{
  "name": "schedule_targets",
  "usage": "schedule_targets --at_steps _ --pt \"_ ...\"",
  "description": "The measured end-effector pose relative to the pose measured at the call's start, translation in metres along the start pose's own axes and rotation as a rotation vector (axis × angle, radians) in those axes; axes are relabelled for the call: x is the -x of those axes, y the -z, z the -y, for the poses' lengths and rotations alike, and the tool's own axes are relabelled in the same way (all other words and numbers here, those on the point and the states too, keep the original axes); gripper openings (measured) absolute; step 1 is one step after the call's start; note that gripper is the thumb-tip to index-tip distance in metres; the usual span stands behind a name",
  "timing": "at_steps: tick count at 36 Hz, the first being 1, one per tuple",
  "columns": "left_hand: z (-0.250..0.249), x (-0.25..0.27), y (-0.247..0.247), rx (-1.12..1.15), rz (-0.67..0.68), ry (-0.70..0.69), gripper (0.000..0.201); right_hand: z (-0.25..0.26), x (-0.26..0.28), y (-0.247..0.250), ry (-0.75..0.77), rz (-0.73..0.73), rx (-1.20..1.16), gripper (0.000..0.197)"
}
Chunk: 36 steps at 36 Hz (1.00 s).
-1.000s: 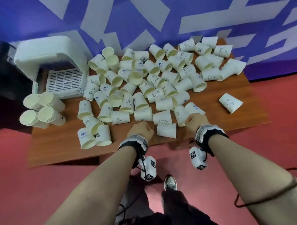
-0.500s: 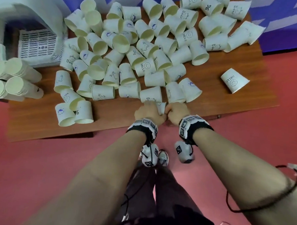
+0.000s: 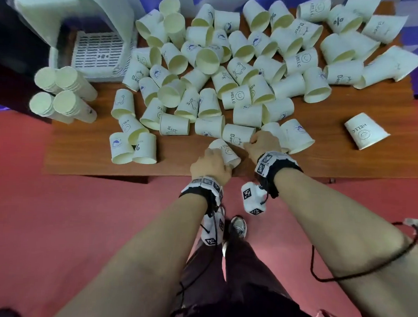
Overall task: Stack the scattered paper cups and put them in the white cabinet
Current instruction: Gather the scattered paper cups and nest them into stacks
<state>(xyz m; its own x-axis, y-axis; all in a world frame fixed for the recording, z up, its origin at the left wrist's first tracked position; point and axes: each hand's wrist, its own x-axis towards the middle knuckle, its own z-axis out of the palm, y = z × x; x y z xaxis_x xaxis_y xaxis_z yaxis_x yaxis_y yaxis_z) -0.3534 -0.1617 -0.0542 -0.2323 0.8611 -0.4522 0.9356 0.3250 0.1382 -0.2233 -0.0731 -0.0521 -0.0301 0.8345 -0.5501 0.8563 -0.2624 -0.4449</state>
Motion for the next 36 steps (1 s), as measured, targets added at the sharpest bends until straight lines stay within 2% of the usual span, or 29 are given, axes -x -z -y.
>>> schedule_targets --at_steps 3,5,11,14,20,31,36 --pt "0.012 0.003 0.002 0.031 0.003 0.045 0.042 -0.001 0.001 -0.003 -0.049 0.022 -0.018 0.031" --pt "0.018 0.006 0.004 0.055 -0.002 0.077 0.04 -0.002 0.005 -0.006 -0.025 0.001 0.009 0.028" --pt "0.036 0.016 0.015 0.186 -0.024 0.216 0.026 0.002 0.027 0.0 0.143 -0.078 0.11 0.01" --pt "0.048 0.021 0.024 0.287 -0.029 0.307 0.024 0.014 0.036 0.007 0.179 -0.1 0.147 0.014" --pt "0.085 0.032 0.049 0.392 -0.074 0.412 0.025 0.04 0.052 0.02 0.382 -0.13 0.277 0.017" --pt "0.15 0.042 0.1 0.484 -0.195 0.496 0.031 0.127 0.071 0.015 0.624 -0.153 0.49 0.018" --pt "0.194 0.038 0.112 0.504 -0.224 0.519 0.031 0.18 0.078 -0.008 0.701 -0.086 0.505 0.017"
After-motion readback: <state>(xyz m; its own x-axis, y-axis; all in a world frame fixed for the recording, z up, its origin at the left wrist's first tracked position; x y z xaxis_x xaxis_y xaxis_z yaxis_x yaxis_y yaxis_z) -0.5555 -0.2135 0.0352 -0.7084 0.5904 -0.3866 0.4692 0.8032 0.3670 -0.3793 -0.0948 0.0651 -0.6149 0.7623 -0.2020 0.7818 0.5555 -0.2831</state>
